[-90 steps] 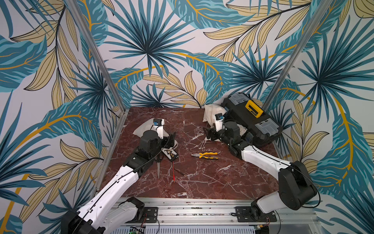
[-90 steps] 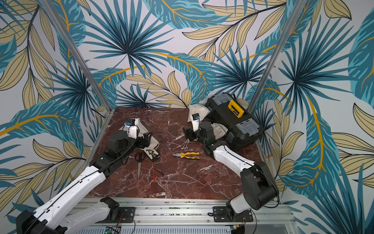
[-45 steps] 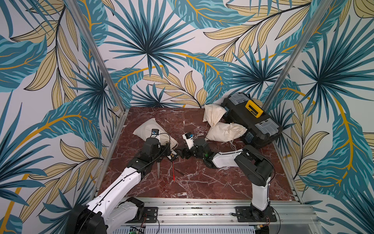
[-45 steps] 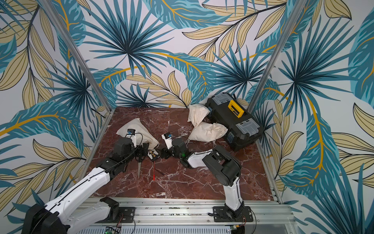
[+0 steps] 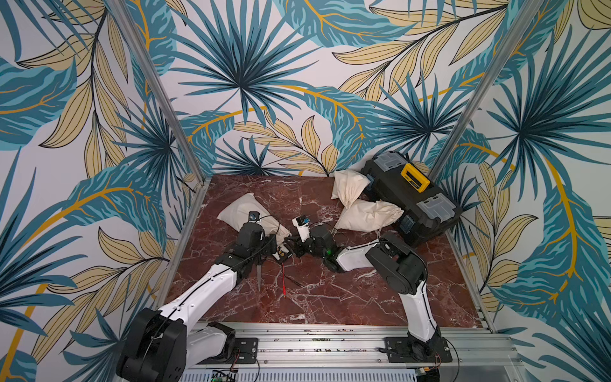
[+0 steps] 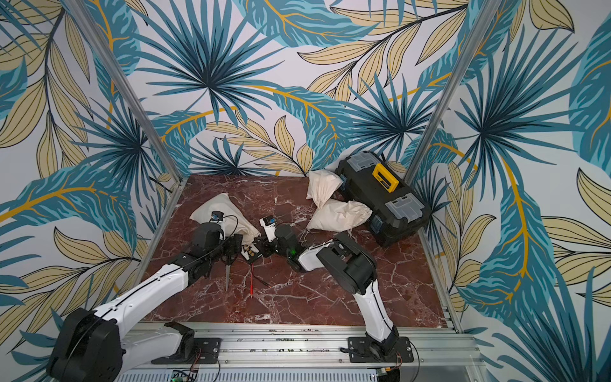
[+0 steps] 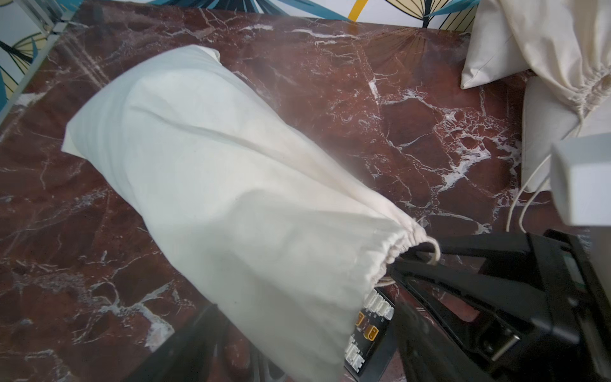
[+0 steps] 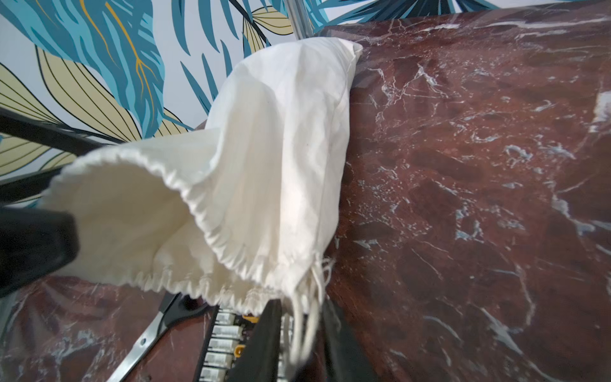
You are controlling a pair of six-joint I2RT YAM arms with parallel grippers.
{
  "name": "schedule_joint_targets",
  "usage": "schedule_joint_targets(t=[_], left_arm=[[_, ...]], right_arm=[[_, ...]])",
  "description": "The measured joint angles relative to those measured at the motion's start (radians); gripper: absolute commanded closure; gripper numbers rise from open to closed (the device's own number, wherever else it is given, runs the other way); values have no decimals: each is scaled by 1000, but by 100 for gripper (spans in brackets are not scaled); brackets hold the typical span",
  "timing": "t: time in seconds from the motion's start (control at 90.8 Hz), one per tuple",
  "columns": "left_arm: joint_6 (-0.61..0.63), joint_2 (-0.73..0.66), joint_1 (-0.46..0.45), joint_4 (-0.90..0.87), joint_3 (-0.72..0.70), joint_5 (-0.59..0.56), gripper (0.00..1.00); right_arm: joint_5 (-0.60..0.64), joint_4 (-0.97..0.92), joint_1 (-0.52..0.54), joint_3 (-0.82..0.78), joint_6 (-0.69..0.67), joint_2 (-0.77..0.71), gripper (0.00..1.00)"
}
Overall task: Close the soil bag
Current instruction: Pick up the soil bag from the center of the board.
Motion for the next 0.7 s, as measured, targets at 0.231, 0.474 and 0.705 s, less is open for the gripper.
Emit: schedule_joint_targets(t=[0.231,0.474,0.705], left_arm=[[-30,87,18,6,5,9,70],[-5,100,58,-8,61,15,97],[33,149,54,-4,331,171,98]], right_arm=[[60,-59,0,-74,-87,-101,100],[227,-149,-22,-73,-240,-231,100],[343,-320,-117,67,-417,-367,100]])
